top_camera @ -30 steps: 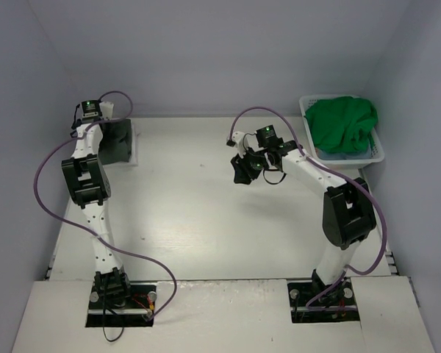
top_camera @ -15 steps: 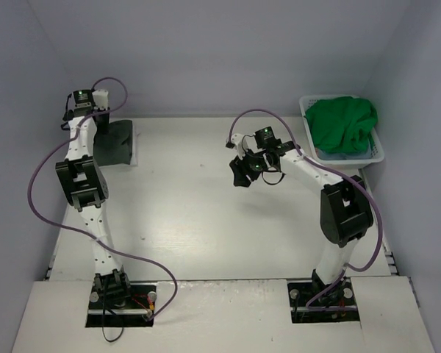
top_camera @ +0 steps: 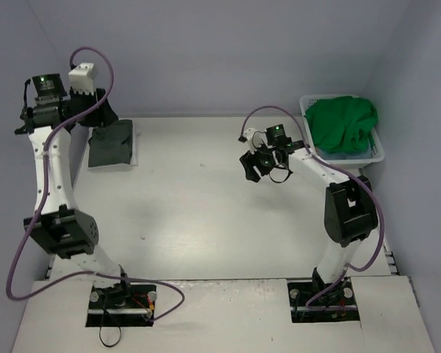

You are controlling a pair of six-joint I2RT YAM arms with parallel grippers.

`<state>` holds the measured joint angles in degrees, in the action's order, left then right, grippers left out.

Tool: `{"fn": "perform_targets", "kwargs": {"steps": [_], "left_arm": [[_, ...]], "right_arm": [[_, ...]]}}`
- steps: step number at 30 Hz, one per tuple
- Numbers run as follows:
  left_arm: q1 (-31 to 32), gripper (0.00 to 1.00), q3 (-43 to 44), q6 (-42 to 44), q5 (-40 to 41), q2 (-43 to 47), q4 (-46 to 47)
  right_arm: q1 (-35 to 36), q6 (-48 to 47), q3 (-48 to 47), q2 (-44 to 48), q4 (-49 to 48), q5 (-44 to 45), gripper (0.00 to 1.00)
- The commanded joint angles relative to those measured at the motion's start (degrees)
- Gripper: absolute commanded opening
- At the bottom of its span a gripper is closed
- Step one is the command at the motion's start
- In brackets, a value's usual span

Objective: Fold and stack the t-shirts
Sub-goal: Put the neatly folded tshirt into the corner of the board with the left arm, then grab crumpled tshirt from bin with the right arm

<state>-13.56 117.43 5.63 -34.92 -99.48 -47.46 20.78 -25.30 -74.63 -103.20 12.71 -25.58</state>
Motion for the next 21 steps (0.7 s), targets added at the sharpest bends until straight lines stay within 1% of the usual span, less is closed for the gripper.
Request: {"fn": "perform_targets", "kwargs": {"steps": [1, 2, 3, 4, 5, 6, 7, 9, 13, 14, 18, 21], "left_arm": [[0.4, 0.46, -10.4, 2.8, -8.6, 8.5, -6.4], [0.4, 0.48, -13.3, 3.8, -8.8, 11.1, -6.2], [0.3, 0.50, -18.5, 5.5, -8.5, 15.6, -6.1], [0.4, 0.52, -20.5, 6.2, -8.1, 17.6, -6.1], [0.3, 0.53, -22.2, 6.7, -7.6, 19.7, -6.2], [0.4, 0.54, -23.6, 7.4, -6.6, 23.0, -6.5], [0.3, 0.54, -26.1, 7.5, -6.3, 24.5, -6.9], [0.3, 0.56, -28.1, 7.5, -5.9, 28.4, -7.2], [0.4, 0.57, -31.5, 6.9, -3.4, 30.6, -8.5], [0.4, 0.57, -32.0, 6.7, -3.0, 30.7, -8.7], [0.3, 0.57, -35.6, 5.0, -3.0, 30.8, -8.8], [0.3, 0.57, -38.7, 5.4, -2.2, 32.1, -8.4]], "right_arm": [[-6.8, 1.9, -0.7, 6.9, -2.3, 0.8, 0.64], [-8.6, 3.1, -0.9, 7.7, -2.3, -0.4, 0.64], [-10.6, 3.6, -1.0, 8.5, -2.3, -1.8, 0.66], [-14.8, 4.1, -1.3, 10.1, -2.4, -4.3, 0.68], [-16.9, 5.3, -1.4, 10.9, -3.0, -5.7, 0.71], [-18.7, 5.7, -1.6, 11.8, -3.3, -6.8, 0.73], [-20.1, 5.9, -1.9, 12.0, -3.3, -7.5, 0.76], [-22.2, 4.7, -2.3, 12.9, -2.7, -6.9, 0.76], [-22.4, 3.8, -0.2, 15.5, -2.9, -1.2, 0.76], [-22.4, 4.1, 0.1, 16.0, -3.0, 2.5, 0.76], [-23.1, 4.3, 2.8, 19.9, -3.9, 10.7, 0.77], [-25.1, 3.9, 3.6, 21.6, -4.5, 14.8, 0.78]]}}
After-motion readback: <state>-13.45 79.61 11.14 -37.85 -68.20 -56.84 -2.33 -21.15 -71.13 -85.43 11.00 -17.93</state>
